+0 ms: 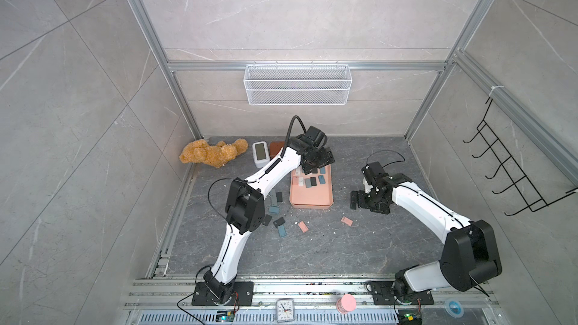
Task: Put the eraser in the storage box
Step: Pick up the eraser from the center of the board.
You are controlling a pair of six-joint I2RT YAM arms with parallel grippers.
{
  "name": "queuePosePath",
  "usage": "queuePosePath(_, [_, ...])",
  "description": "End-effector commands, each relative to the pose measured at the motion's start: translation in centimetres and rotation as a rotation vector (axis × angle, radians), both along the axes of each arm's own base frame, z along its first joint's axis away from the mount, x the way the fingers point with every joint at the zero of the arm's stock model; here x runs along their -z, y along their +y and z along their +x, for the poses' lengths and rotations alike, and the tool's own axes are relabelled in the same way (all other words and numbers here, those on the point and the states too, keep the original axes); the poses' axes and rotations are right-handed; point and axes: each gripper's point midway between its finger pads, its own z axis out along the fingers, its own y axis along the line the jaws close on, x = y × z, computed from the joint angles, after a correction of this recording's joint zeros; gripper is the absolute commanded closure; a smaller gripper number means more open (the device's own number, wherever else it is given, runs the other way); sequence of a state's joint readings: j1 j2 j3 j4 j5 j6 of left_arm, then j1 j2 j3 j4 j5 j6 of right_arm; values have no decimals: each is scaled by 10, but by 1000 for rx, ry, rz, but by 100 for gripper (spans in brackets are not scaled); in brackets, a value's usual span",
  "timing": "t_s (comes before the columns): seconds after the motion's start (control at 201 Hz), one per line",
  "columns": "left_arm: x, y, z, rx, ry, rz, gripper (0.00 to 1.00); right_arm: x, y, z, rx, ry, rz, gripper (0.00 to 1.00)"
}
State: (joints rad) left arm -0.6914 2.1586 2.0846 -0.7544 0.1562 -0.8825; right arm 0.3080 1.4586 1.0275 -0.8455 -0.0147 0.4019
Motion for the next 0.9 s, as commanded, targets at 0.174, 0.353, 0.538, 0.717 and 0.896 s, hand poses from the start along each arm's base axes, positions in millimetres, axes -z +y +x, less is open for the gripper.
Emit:
queuePosePath(0.174, [-10,36,-38,-39,-26,-3,4,25,13,-28,-90,67,-29,0])
queuePosePath(0.353, [3,54,-60,-76,-4,-16,2,42,25,-42,-129,110,-64,0])
queuePosePath(0.538, [3,60,-76,-78,-15,-37,1,57,30,-43,-150,142,-100,0])
queuePosePath(0.717, [6,63,-88,-87,-14,-56,1,63,22,-35,-143,152,-178,1])
queuePosePath(0.896, [7,64,-92,-94,-17,-54,1,70,19,-32,-141,165,-200,0])
